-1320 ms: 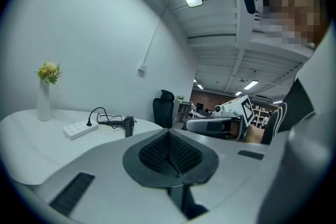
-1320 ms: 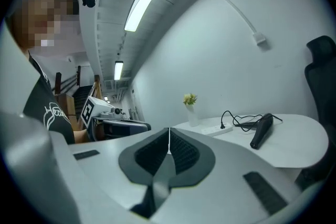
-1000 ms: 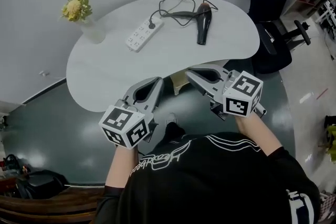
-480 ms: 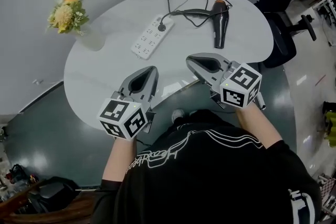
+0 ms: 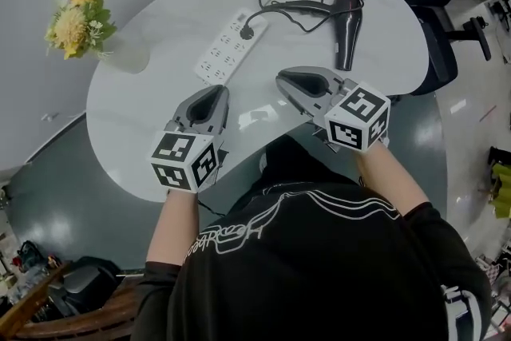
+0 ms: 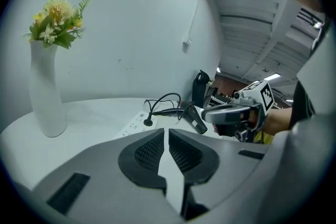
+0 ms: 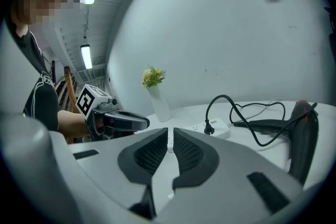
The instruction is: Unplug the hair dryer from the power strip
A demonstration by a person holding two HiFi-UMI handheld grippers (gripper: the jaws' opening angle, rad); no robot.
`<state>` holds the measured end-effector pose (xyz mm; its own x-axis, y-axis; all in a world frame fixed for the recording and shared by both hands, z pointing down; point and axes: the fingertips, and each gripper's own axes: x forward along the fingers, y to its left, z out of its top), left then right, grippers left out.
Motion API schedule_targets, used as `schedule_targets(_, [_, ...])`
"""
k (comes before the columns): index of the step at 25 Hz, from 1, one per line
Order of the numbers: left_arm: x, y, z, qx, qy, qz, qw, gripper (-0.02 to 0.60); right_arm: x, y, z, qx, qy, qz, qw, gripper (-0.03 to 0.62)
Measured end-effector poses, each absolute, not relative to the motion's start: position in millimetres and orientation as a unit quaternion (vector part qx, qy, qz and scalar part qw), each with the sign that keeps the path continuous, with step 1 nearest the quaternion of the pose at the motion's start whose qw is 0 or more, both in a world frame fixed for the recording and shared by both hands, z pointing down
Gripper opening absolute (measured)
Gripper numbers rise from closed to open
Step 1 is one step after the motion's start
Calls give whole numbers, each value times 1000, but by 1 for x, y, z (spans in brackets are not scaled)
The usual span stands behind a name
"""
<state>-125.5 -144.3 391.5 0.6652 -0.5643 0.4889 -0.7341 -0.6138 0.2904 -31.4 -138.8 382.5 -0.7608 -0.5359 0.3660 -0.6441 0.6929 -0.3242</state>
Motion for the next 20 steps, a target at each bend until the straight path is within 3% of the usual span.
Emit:
schedule_targets(11, [-138,-209,473,843,-385,267,263,5,-32,-190,433,301,-908,250,148,0])
schedule_targets(20, [-135,-221,494,829,-374,327,256,3,-40,-227,461,295,-909,248,157,2])
